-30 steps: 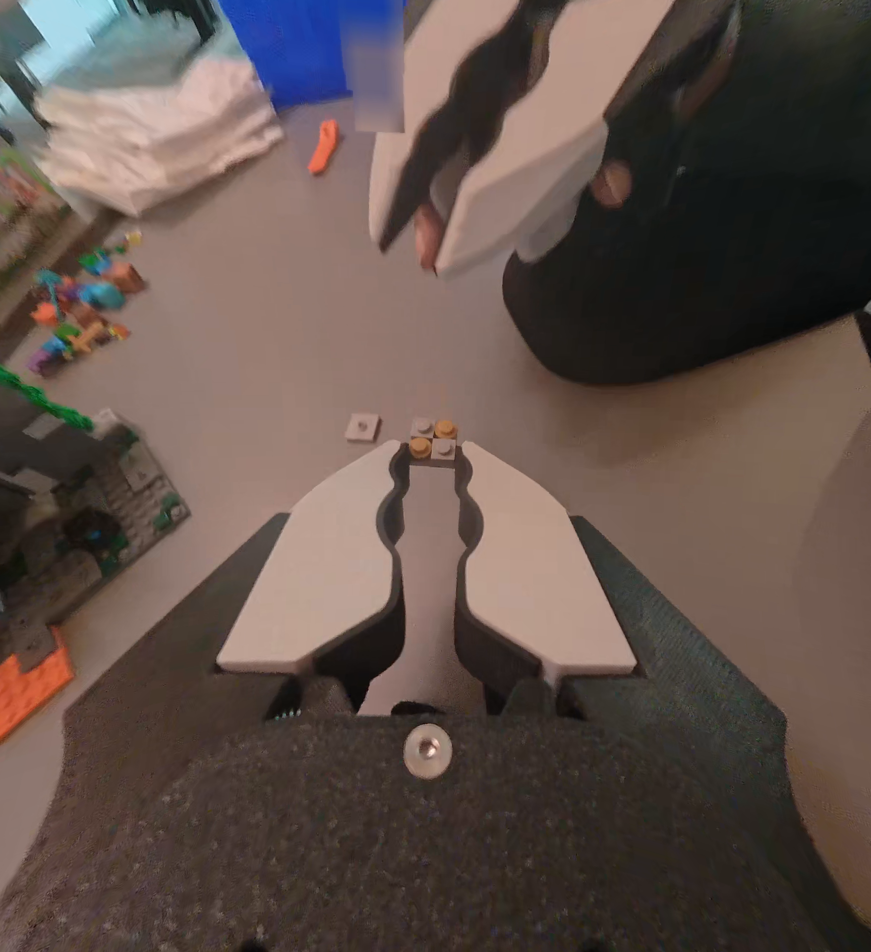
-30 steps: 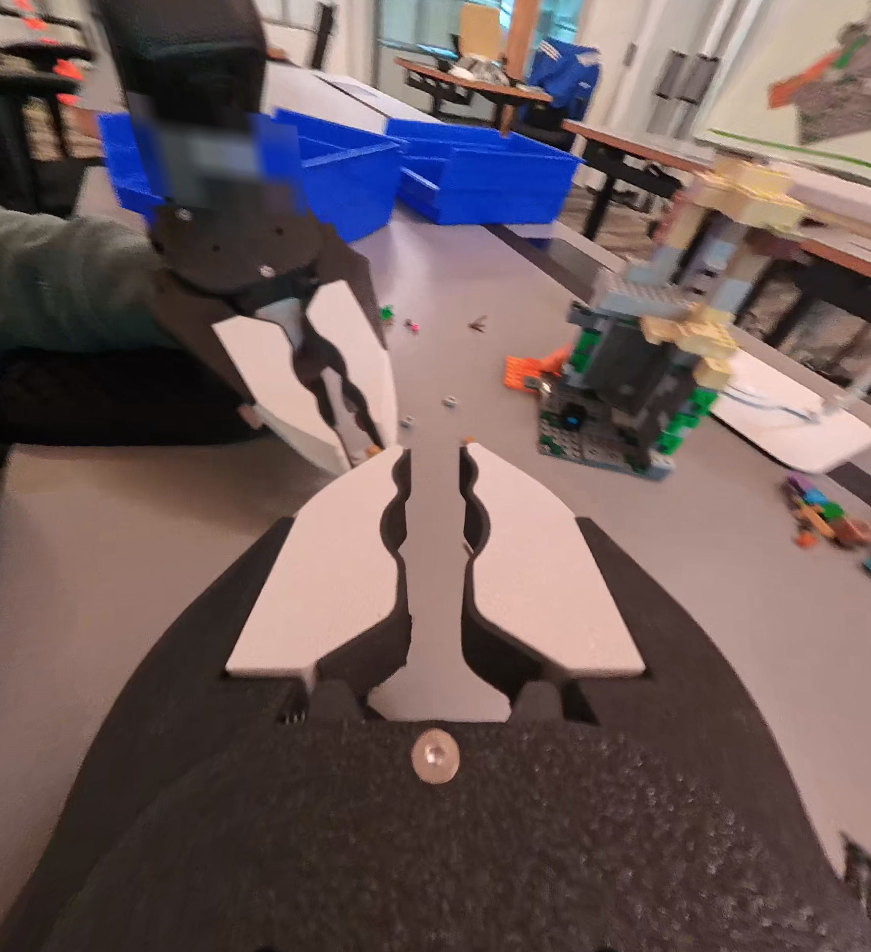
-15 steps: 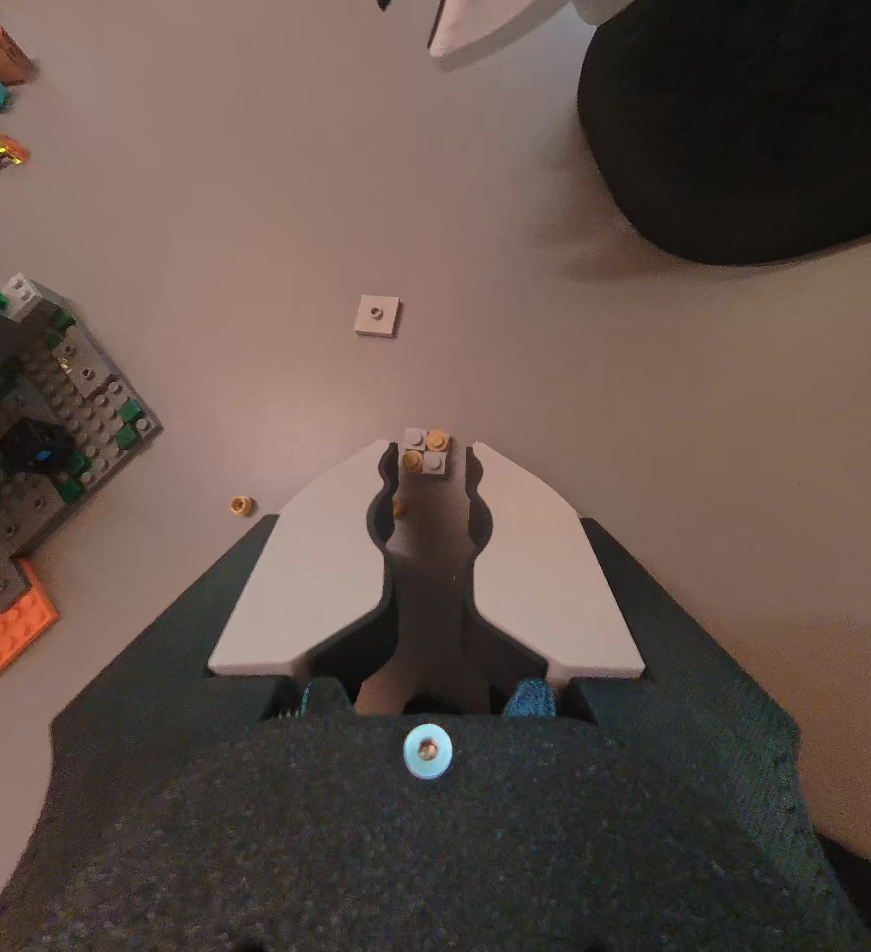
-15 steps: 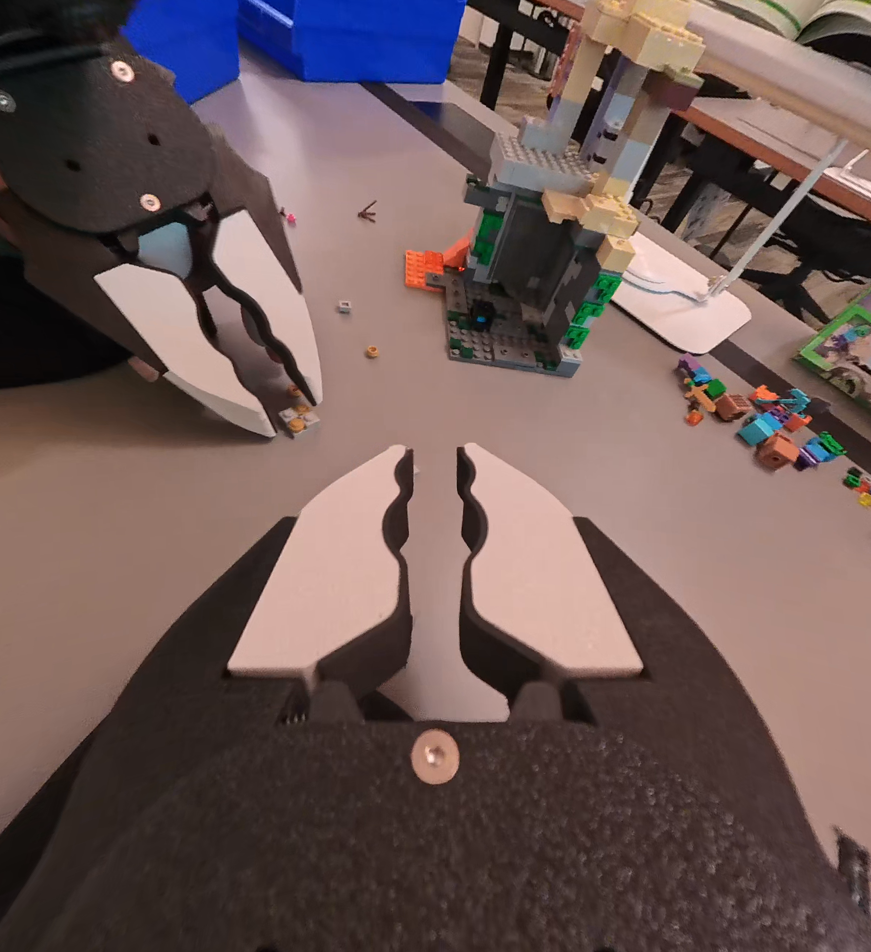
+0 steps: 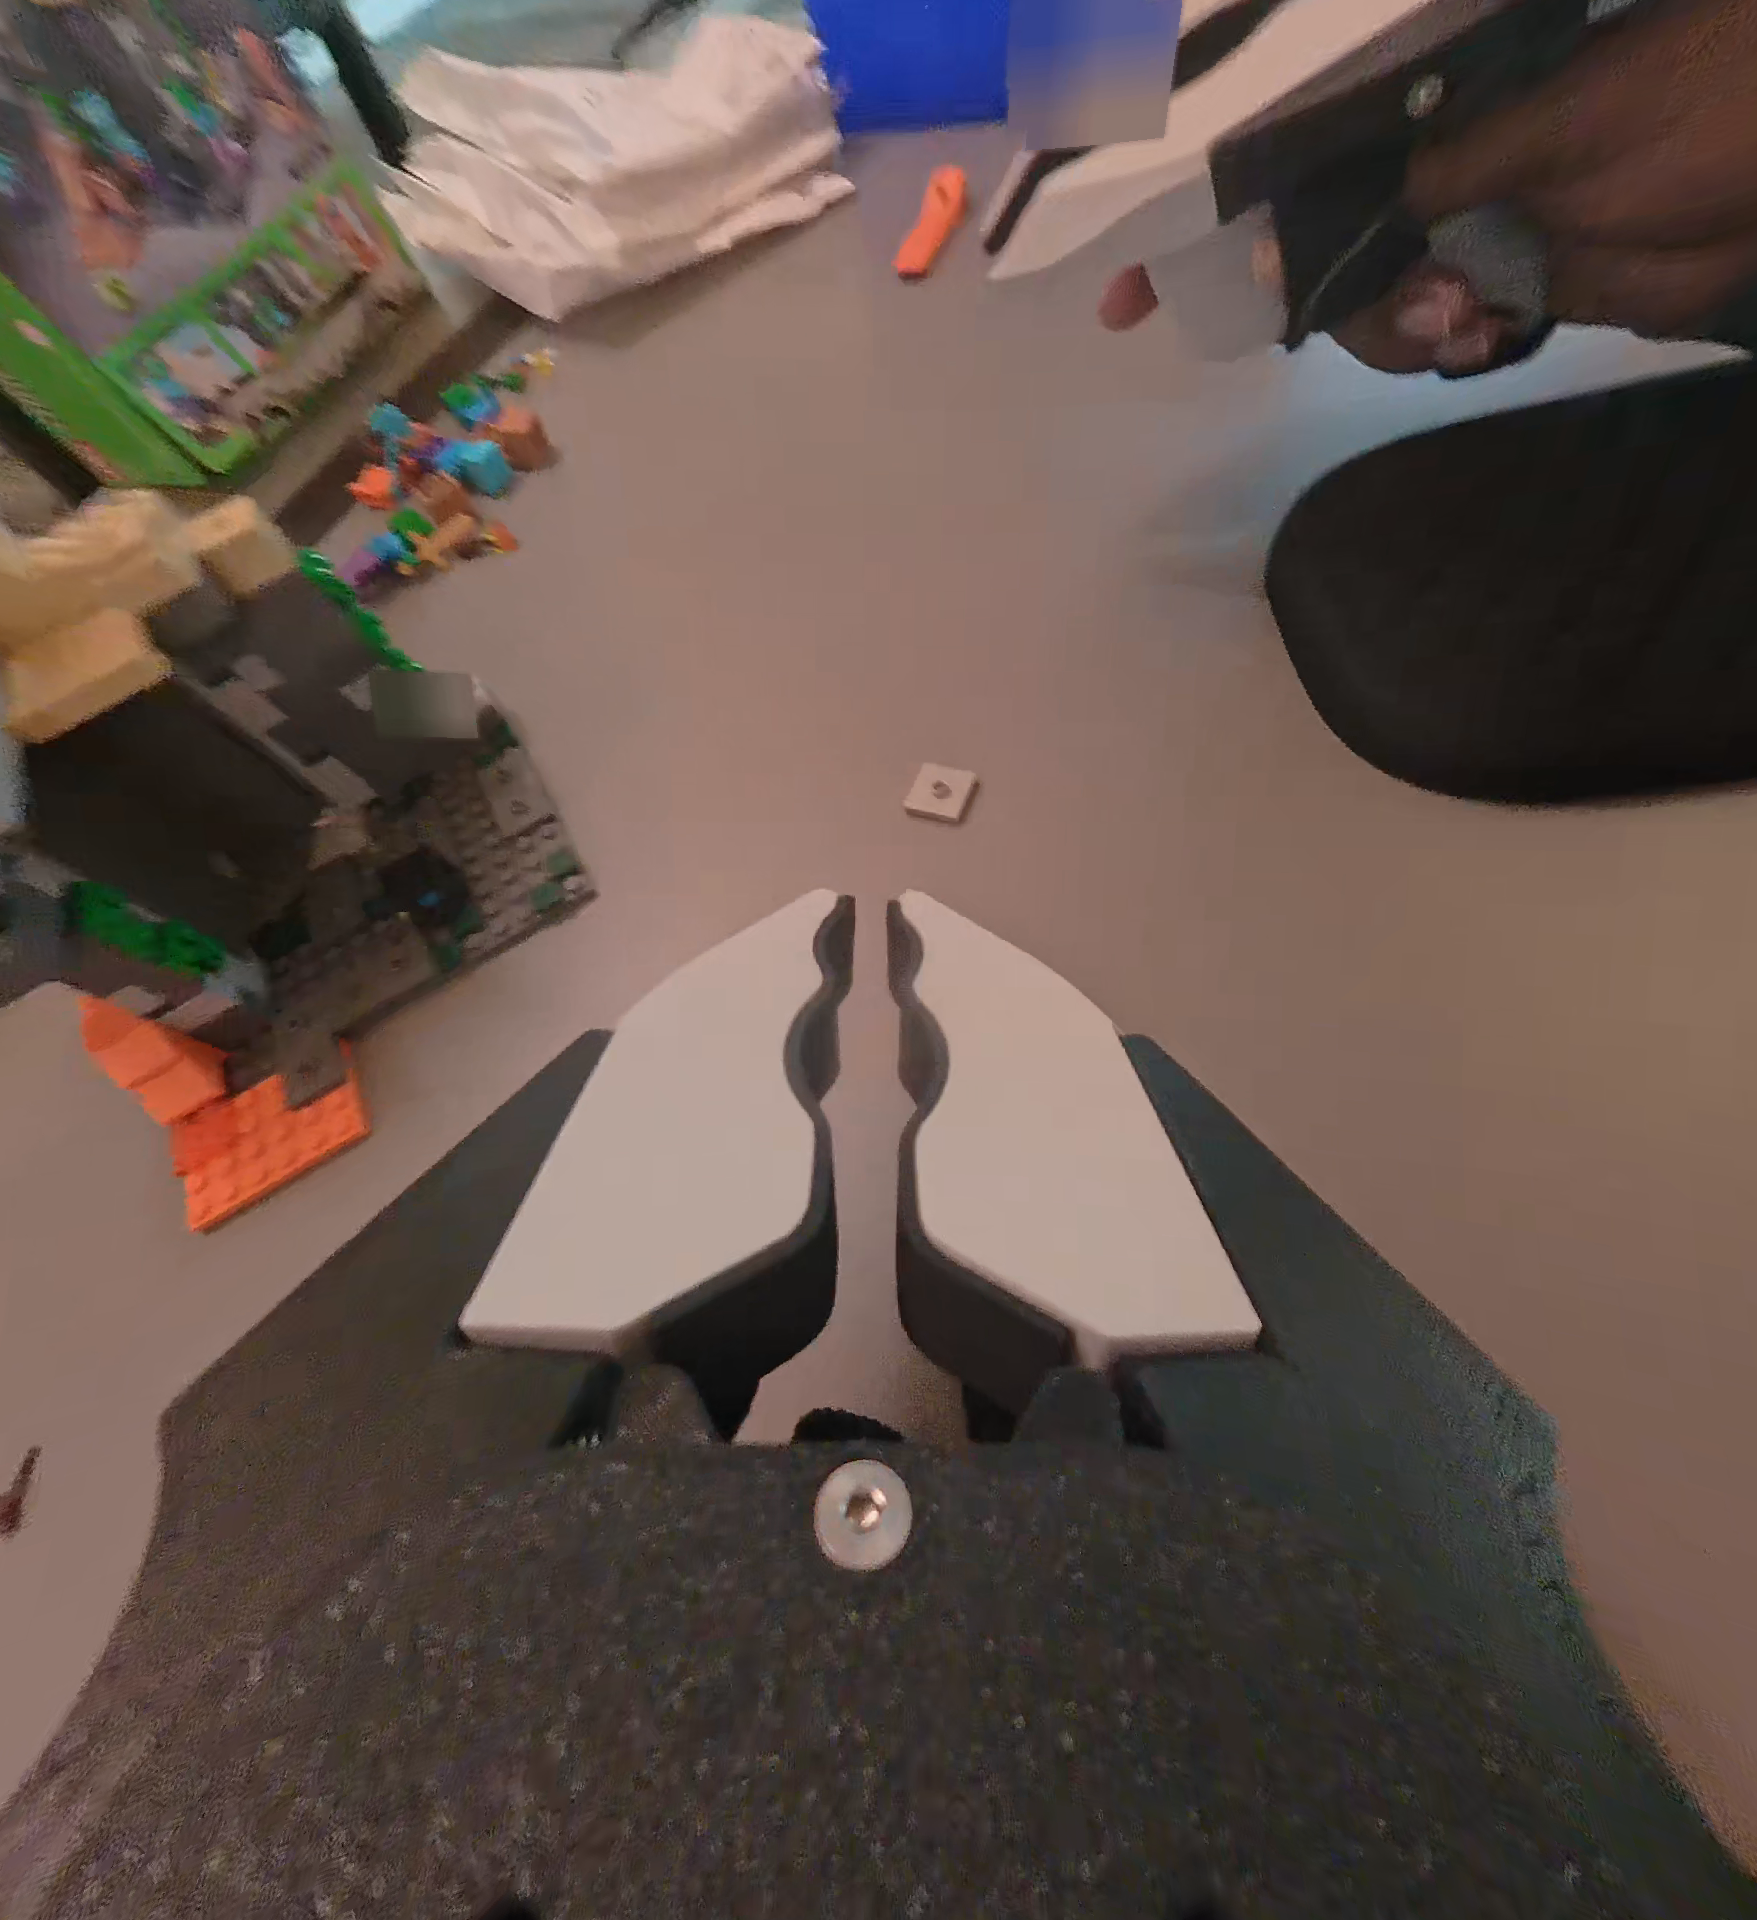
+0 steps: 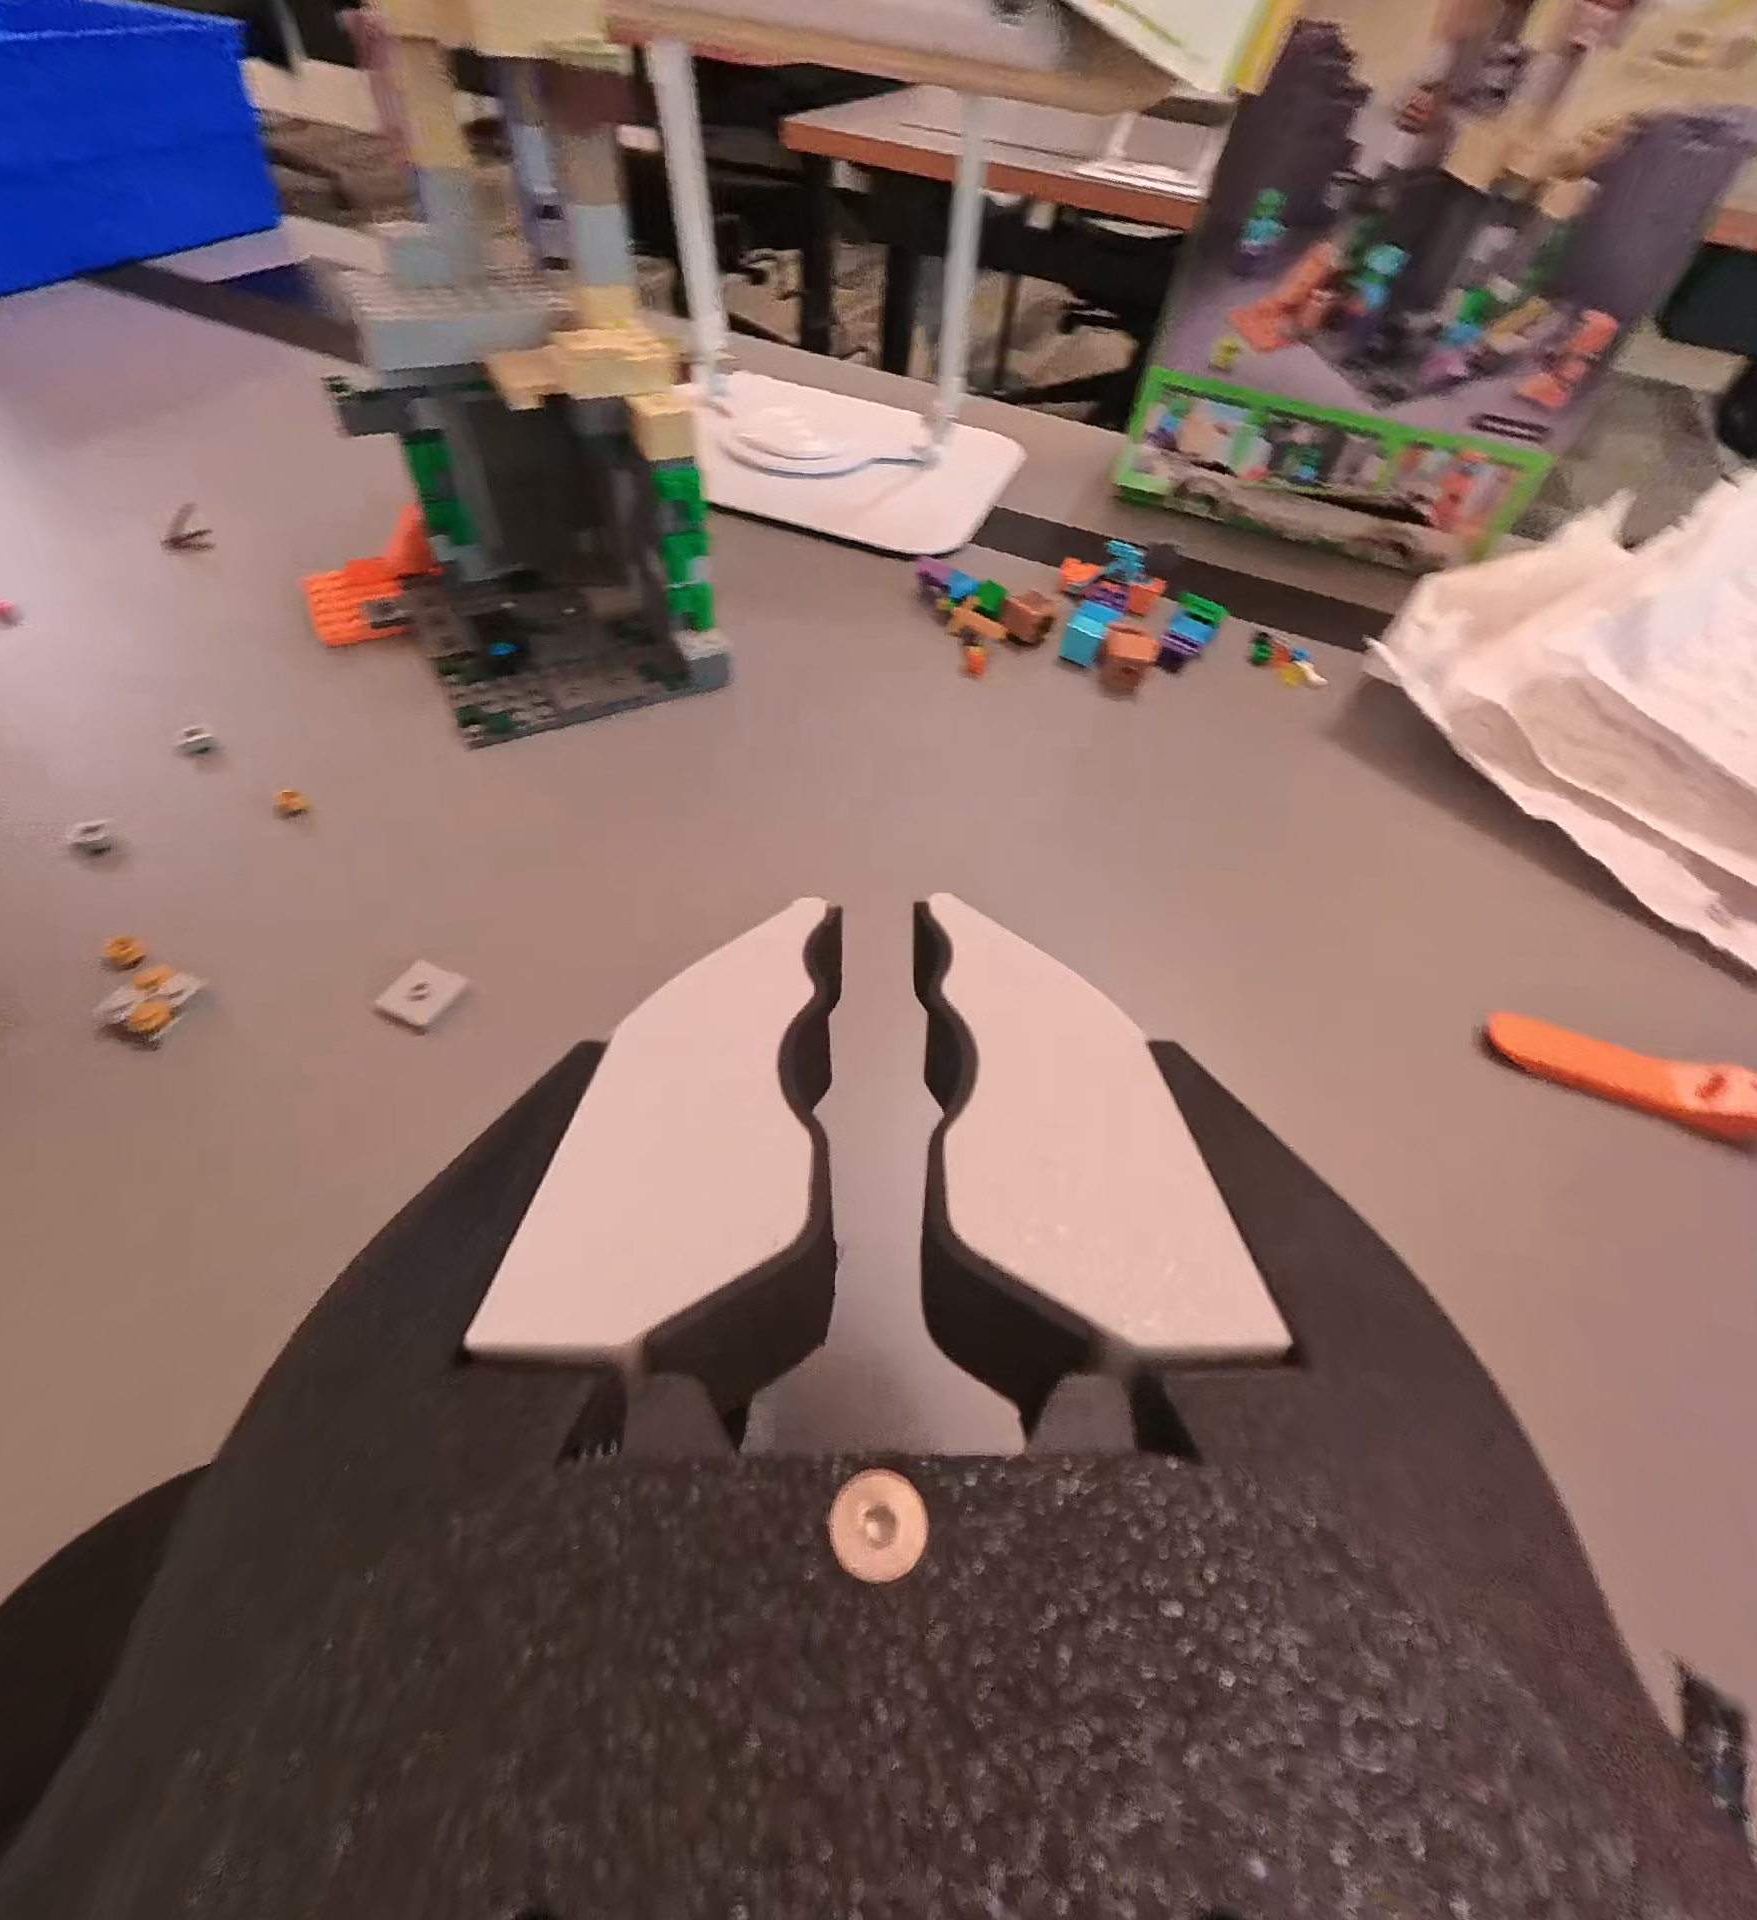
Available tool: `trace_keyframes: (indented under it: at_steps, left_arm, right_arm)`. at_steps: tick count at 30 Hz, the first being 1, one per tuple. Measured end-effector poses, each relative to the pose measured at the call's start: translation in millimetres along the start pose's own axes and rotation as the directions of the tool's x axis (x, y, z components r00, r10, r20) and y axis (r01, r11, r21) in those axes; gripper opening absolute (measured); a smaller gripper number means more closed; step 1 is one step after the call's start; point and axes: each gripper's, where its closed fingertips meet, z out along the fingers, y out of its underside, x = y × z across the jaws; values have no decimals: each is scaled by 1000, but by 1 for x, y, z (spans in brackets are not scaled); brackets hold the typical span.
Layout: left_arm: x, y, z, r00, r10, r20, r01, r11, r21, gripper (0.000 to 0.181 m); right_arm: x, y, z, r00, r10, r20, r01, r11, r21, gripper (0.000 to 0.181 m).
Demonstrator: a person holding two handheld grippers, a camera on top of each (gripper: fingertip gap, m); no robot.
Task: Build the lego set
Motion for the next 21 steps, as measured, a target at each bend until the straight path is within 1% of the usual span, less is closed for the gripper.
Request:
trace_keyframes:
  at_steps: [3,5,8,11,14,17,21]
  left_arm:
    - [-11,-13,-14,996,-18,90,11,997,76,0]
    - [-18,-19,-23,988,-35,147,18,993,113,0]
    - [-24,-20,-34,976,-54,210,24,989,144,0]
    - [-31,-18,-44,959,-93,268,49,985,166,0]
    - [-40,-15,-56,930,-150,337,86,977,197,0]
    - [-51,-11,-71,886,-202,417,111,966,232,0]
    - [-68,-3,-91,805,-248,539,120,958,261,0]
  right_arm:
    - [31,3,-6,990,70,-119,-69,998,14,16]
    - [55,4,-12,971,135,-197,-129,991,41,17]
    - [77,2,-23,949,205,-239,-185,977,103,12]
    - [77,4,-24,954,195,-228,-176,979,102,10]
    - [72,-1,-24,959,160,-232,-138,984,110,2]
    - [70,-4,-23,962,133,-237,-107,987,119,0]
    - [62,-10,-25,970,118,-214,-87,986,145,0]
